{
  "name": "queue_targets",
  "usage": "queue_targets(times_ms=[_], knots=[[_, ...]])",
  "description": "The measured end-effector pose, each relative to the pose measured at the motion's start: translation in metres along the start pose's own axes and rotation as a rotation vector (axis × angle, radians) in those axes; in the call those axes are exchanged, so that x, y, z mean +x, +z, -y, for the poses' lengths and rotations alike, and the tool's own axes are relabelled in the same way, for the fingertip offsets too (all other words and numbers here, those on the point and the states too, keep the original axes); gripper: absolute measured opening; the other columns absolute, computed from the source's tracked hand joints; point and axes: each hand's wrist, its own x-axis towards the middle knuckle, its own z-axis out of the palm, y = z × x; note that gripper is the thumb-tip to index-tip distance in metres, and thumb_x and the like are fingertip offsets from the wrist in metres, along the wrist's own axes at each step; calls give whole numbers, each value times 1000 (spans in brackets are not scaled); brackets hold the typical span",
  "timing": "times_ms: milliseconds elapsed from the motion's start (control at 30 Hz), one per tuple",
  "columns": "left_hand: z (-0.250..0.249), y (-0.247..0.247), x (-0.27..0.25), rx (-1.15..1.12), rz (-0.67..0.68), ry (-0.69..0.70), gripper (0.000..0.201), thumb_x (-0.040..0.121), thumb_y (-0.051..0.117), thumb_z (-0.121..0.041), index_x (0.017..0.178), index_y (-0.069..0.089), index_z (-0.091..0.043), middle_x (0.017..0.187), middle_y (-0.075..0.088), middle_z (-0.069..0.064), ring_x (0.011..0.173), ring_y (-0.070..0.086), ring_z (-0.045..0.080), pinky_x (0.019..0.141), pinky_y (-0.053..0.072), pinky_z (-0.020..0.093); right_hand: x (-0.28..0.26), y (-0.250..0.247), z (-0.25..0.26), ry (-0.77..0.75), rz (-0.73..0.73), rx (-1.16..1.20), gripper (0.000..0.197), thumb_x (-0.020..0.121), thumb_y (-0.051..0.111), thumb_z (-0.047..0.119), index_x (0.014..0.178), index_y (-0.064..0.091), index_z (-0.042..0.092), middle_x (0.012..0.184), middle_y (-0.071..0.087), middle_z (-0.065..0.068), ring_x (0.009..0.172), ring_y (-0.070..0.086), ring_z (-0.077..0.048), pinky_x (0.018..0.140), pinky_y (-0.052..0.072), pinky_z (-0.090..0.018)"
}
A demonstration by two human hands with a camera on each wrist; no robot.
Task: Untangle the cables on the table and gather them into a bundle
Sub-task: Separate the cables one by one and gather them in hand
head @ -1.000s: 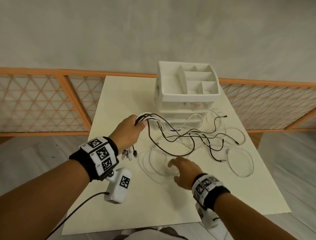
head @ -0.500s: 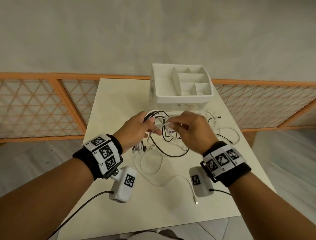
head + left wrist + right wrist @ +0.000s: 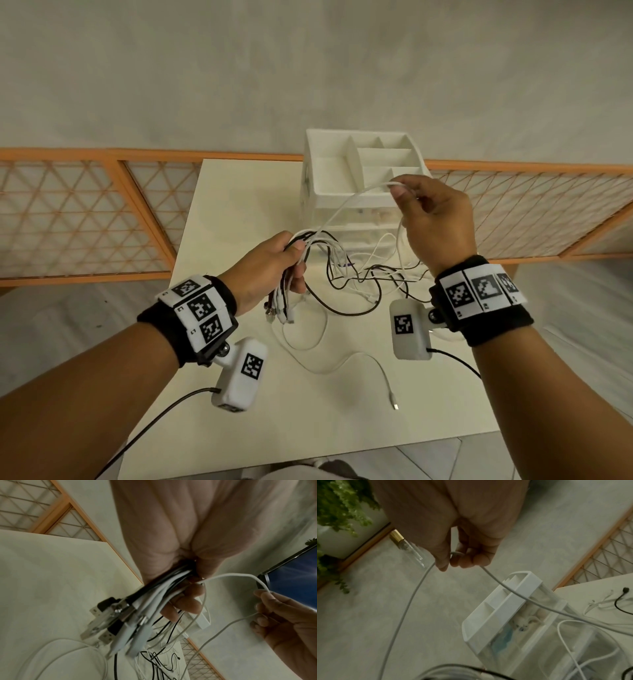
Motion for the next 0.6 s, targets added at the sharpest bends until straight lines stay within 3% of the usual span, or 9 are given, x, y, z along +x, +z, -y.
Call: queue_targets(times_ms=[67, 167, 233, 367, 433, 533, 600], knots=[[2, -1, -1, 10, 0, -4, 22, 107, 39, -23, 90, 42, -10, 70, 44, 3, 60, 50, 21, 70, 46, 37, 2, -4, 0, 25, -18, 6, 10, 94, 70, 27, 100, 77, 23, 76, 69, 6, 64, 58, -19, 66, 53, -31], [-3, -4, -2, -48, -23, 0, 27, 105, 45, -28, 85, 47, -10, 66, 33, -1, 53, 32, 13, 54, 32, 28, -3, -7, -14, 56, 89, -130, 7, 93, 70, 27, 92, 74, 21, 74, 66, 6, 61, 56, -14, 61, 47, -26], [-11, -7, -5, -47, -55, 57, 26, 100, 54, -32, 82, 54, -13, 61, 31, -6, 51, 25, 10, 49, 26, 26, -12, -8, -40, 159, 184, -398, 13, 93, 69, 32, 94, 74, 19, 87, 67, 5, 76, 60, -14, 74, 43, -25], [-31, -18, -8, -29, -161, 207, 19, 94, 65, -25, 85, 57, -10, 55, 30, -8, 48, 25, 10, 45, 26, 22, -45, -13, -111, 558, 412, -768, 26, 97, 60, 37, 108, 73, 18, 115, 71, -11, 111, 64, -32, 89, 48, -32], [-33, -24, -4, 32, -260, 244, 28, 93, 67, -27, 80, 54, -7, 54, 31, -6, 48, 25, 12, 44, 27, 25, -51, -18, -126, 664, 498, -772, 28, 100, 53, 33, 105, 72, 13, 113, 72, -16, 106, 66, -36, 91, 52, -39], [-27, -31, 3, 219, -375, 205, 46, 92, 68, -37, 83, 53, 6, 50, 34, -6, 47, 27, 16, 49, 27, 27, -23, -34, -109, 617, 381, -572, 27, 101, 49, 27, 79, 64, 19, 86, 73, -12, 78, 68, -30, 81, 58, -42], [-20, -31, 5, 330, -411, 132, 49, 93, 64, -41, 82, 54, 5, 53, 37, -1, 50, 32, 20, 53, 30, 30, 10, -51, -87, 460, 96, -466, 24, 100, 50, 29, 84, 65, 21, 84, 75, -7, 71, 72, -21, 70, 59, -34]])
